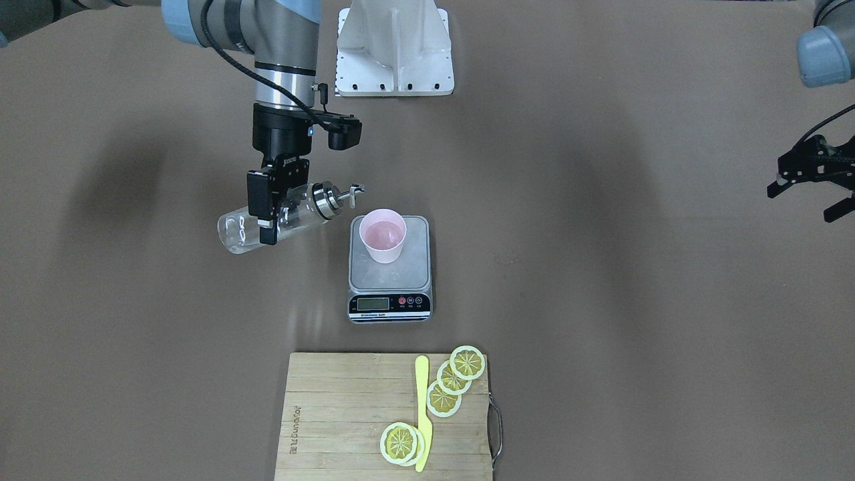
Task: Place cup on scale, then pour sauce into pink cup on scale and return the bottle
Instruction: 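Turn the bottle upright and carry it back toward its spot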
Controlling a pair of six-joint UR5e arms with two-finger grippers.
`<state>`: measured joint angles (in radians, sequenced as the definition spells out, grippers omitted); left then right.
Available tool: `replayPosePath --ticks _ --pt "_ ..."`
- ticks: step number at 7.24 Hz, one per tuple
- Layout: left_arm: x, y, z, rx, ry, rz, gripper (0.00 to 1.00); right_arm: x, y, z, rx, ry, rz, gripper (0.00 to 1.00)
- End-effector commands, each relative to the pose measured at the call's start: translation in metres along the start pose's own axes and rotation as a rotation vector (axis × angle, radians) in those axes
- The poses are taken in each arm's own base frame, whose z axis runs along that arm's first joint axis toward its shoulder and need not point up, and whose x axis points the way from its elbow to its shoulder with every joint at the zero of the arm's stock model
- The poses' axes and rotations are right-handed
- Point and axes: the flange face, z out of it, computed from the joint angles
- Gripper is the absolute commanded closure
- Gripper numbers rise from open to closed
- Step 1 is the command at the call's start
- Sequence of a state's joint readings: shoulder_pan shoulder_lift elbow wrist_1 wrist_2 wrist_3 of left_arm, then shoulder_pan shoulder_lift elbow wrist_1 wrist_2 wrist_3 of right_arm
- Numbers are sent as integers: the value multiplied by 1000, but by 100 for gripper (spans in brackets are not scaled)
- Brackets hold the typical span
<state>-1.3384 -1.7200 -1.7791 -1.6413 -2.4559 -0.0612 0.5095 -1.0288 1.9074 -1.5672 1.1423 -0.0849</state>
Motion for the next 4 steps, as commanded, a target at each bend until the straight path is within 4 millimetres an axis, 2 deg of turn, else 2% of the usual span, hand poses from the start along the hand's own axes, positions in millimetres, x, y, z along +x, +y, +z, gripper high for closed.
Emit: replayPosePath --ticks 1,2,4 --pt "0 0 -7 12 -3 0 3 40 23 -4 109 -95 207 81" --pt "-1 1 -15 26 -8 0 3 39 31 -8 170 -126 318 81" --pt "-18 3 0 31 -13 10 3 42 56 -7 226 -163 456 81"
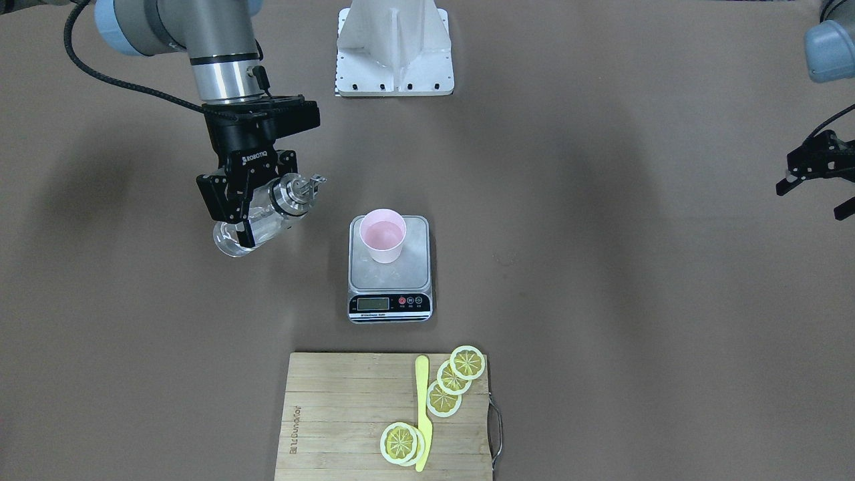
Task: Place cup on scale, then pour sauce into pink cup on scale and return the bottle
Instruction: 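Turn the bottle upright and carry it back toward its spot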
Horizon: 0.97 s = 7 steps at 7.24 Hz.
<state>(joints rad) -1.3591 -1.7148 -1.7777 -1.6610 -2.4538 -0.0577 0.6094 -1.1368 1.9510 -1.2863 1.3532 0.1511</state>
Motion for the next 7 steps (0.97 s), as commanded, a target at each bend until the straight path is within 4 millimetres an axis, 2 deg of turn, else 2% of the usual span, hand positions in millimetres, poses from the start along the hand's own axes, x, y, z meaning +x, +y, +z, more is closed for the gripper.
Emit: replayPosePath --ticks 1,3,4,6,7 --pt "-20 1 15 33 -3 34 3 9 28 -5 75 -44 171 81" --pt "-25 11 17 46 -3 46 3 11 53 -7 130 -74 272 81" --pt "-26 17 19 61 -2 60 3 11 63 0 141 -85 355 81" --pt "-29 14 25 56 -1 64 3 6 78 11 191 -116 443 81" --pt "-29 14 23 58 -1 64 3 6 104 24 228 -136 473 81"
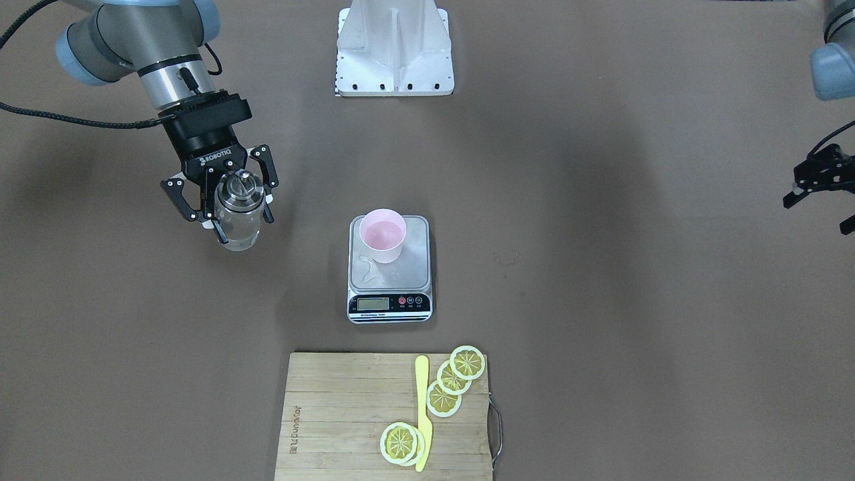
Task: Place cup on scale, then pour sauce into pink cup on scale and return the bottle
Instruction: 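Turn the bottle upright and carry it back toward its spot, then lower the sauce bottle onto the table with the right gripper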
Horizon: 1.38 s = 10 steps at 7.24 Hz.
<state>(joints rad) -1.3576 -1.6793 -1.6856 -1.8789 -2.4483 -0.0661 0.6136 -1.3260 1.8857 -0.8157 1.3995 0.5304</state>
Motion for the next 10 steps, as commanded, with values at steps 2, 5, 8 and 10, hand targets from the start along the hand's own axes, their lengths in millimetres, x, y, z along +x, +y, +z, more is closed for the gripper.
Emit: replayPosePath --ticks 2,5,8,10 --pt "2 -3 -1 5 0 10 3 23 54 30 81 -55 61 81" --pt "3 -6 -1 8 -2 16 3 54 109 22 118 -82 71 81" --pt "6 -11 -4 22 -1 33 3 75 147 32 134 -79 80 80" --pt "7 -12 -5 25 -1 37 3 80 154 29 136 -73 80 80"
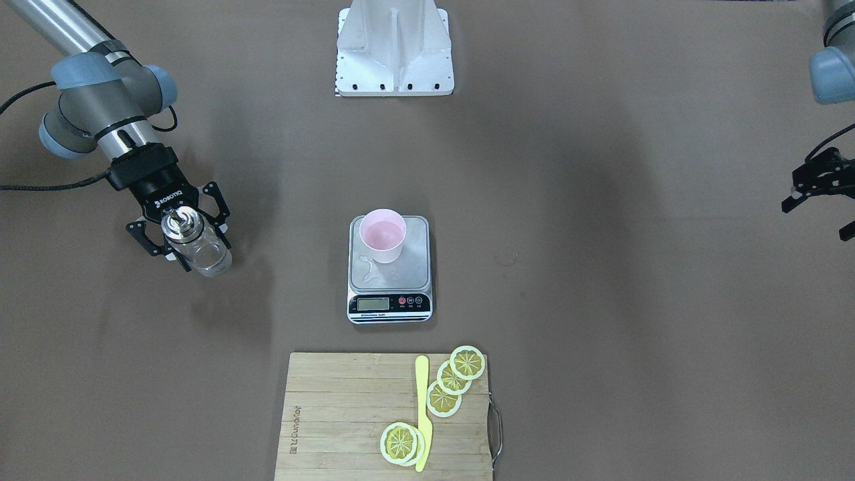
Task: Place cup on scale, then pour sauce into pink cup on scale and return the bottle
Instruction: 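Lower the sauce bottle onto the table with the right gripper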
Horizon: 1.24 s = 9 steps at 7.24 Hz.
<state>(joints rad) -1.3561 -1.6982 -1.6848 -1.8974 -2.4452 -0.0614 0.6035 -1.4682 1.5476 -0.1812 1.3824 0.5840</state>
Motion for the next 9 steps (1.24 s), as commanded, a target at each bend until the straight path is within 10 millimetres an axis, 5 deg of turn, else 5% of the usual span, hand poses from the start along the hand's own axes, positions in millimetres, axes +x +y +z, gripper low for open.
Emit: replayPosePath --ticks 1,9 --pt "1 -1 -1 3 0 5 3 8 11 -6 -5 7 -1 80" --pt "1 -1 -4 14 -2 12 3 -17 40 -5 30 -47 -14 79"
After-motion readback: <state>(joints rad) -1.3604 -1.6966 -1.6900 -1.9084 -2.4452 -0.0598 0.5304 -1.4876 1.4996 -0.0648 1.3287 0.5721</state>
